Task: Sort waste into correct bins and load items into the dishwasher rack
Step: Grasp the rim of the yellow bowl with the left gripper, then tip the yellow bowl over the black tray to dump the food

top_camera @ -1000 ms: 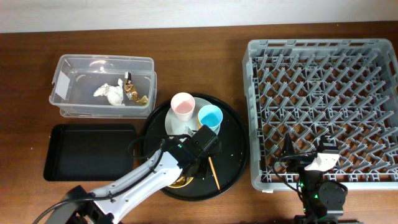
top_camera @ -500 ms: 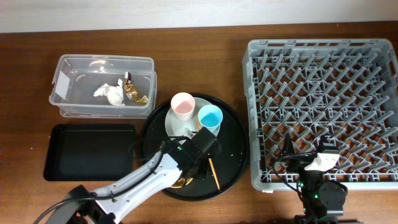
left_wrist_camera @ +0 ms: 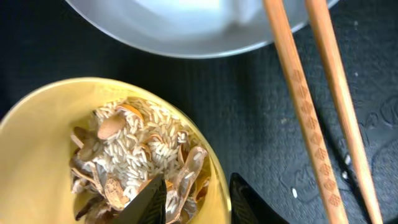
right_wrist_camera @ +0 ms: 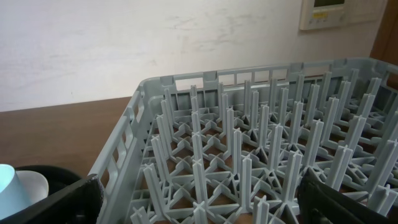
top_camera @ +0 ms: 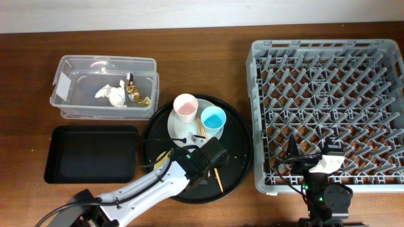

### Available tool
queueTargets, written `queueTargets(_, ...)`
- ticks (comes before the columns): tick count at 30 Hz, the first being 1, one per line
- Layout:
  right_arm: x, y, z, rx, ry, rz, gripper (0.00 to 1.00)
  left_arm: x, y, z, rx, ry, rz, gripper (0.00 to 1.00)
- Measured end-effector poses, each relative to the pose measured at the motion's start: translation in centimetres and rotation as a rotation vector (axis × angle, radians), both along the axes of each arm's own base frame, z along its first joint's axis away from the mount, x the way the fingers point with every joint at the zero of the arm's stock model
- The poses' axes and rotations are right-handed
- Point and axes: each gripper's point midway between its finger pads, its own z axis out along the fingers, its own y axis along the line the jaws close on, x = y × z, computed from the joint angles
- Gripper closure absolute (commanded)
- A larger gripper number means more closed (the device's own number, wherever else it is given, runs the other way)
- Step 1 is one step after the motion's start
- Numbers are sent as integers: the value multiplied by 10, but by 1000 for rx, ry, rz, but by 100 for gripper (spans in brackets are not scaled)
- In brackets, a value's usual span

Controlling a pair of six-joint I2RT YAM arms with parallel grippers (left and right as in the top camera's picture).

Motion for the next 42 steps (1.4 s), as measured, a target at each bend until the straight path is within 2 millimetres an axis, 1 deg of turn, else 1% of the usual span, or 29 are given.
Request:
queueTargets(4,0,0,0,0,0,0,2,5,4,2,25,-32,6,67)
queueTargets(9,0,0,0,0,0,0,2,-6,-6,-2,-32,37,-6,68)
queueTargets(11,0,0,0,0,0,0,2,-3,-10,-3,-54,24,-8,69)
queueTargets(14,0,0,0,0,0,0,2,-7,-6,-10,-45,35,-8,69)
queueTargets(15,0,0,0,0,0,0,2,-7,-6,-10,-48,33,-8,73)
queueTargets(17,0,0,0,0,0,0,2,-6,-6,-9,-47,31,-5,76)
queueTargets(19,0,0,0,0,0,0,2,-6,-6,-9,-48,28,-4,77)
queueTargets(20,0,0,0,0,0,0,2,-5,-7,-9,-52,25,-5,81)
queueTargets(26,0,0,0,0,0,0,2,-5,-8,-9,-52,24,-4,82)
queueTargets(27,0,0,0,0,0,0,2,-5,-8,-9,-52,24,-4,89)
queueTargets(28,0,0,0,0,0,0,2,-5,-8,-9,-52,24,-4,91)
queueTargets(32,0,0,0,-1,0,0,2,-5,-7,-9,-53,24,-1,91)
queueTargets(33,0,0,0,0,0,0,2,-5,-7,-9,-52,24,-1,99)
queueTargets(39,0,0,0,0,0,0,2,-5,-4,-8,-33,21,0,99)
queueTargets(41,0,0,0,0,0,0,2,-8,-1,0,-2,45,-20,100)
queueTargets(42,0,0,0,0,0,0,2,-6,-4,7,-2,46,-36,100)
